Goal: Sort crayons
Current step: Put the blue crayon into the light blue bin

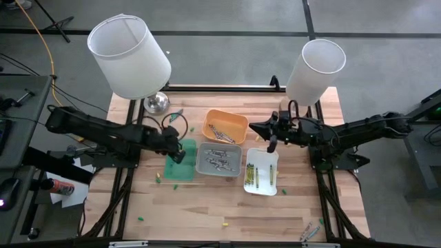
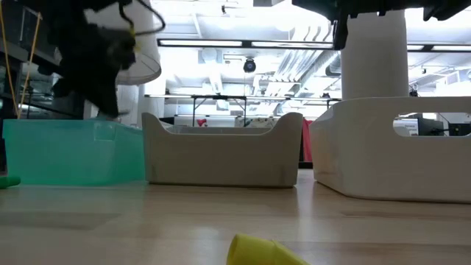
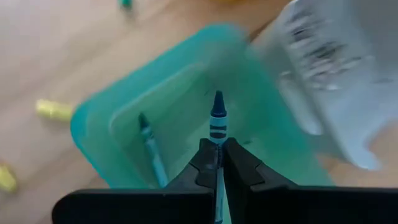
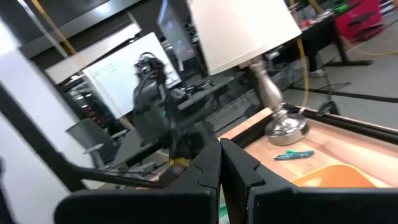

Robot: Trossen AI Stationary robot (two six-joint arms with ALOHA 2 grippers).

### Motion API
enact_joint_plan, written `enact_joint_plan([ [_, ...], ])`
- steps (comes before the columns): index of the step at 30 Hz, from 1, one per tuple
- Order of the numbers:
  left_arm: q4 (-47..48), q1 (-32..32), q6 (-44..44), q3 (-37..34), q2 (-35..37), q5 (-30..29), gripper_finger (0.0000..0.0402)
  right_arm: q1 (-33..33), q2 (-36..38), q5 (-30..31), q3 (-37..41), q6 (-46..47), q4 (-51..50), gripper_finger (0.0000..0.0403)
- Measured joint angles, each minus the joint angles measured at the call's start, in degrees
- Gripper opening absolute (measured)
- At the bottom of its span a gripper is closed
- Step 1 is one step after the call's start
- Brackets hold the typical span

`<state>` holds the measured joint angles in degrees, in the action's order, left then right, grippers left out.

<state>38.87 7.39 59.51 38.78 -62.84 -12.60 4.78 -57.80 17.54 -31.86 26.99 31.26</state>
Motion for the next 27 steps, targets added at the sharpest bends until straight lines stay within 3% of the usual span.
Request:
enact_joint_plan([
  [5,-1.94,0.3,5.85,-1.02,-6.24,2.22,0.0,-0.02,0.0,2.66,0.0,-0.01,-0.6,0.0],
  [12,-10.73,0.3,6.88,-1.04,-12.86,4.94,0.0,0.0,0.0,3.0,0.0,0.0,-1.73,0.0],
  [15,-10.35,0.3,6.67,-1.04,-14.34,5.6,0.0,0.0,0.0,3.0,0.0,0.16,-1.95,0.0],
  [27,-2.45,0.27,3.8,-1.02,-12.61,4.04,0.0045,0.0,0.02,2.97,0.0,0.03,-2.42,0.0],
])
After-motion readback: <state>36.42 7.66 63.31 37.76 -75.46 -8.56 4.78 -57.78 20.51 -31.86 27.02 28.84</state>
